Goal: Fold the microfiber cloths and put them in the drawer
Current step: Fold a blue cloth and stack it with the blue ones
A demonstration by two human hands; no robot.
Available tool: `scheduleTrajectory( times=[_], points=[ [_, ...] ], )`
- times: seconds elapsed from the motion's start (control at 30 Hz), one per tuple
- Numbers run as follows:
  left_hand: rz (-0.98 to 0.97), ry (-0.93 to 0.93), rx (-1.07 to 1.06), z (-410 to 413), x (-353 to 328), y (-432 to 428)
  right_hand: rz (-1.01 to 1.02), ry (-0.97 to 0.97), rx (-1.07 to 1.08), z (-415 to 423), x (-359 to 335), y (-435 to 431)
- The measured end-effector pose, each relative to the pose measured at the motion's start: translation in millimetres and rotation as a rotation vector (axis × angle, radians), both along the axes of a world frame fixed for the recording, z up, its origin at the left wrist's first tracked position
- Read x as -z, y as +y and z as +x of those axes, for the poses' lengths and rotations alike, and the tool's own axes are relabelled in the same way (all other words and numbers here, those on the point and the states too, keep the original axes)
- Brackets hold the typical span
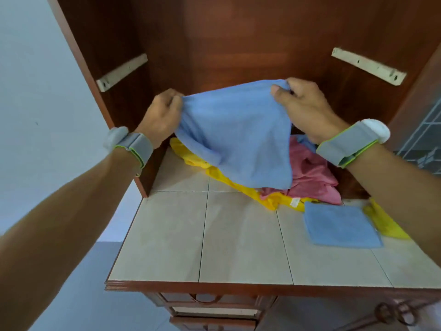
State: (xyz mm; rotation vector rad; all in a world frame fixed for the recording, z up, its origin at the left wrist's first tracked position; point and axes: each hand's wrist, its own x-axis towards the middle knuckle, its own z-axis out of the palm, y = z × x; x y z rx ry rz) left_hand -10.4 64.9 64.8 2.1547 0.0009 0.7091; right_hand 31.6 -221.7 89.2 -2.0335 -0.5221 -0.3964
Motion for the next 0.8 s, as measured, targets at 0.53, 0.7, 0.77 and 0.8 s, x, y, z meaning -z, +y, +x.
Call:
scheduleTrajectory(
  times=[0.53,0.7,0.77,0.8],
  points=[
    [0.514,0.229,-0.077,-16,-18,66,0.19,0.19,0.126,24,-30,-30],
    [0.146,-0.054,0.014,-21,-25,47,-0.419,-0.078,0.413,18,-34,-35],
    [0.212,-0.166,0.143,-23,-37,17,-0.424,-0.207,0.159,0,-31,-8],
    [0.248,-0.185,0.184,-22,-43,1,-0.392,-0.261,-0.015,-11,-32,11]
  ],
)
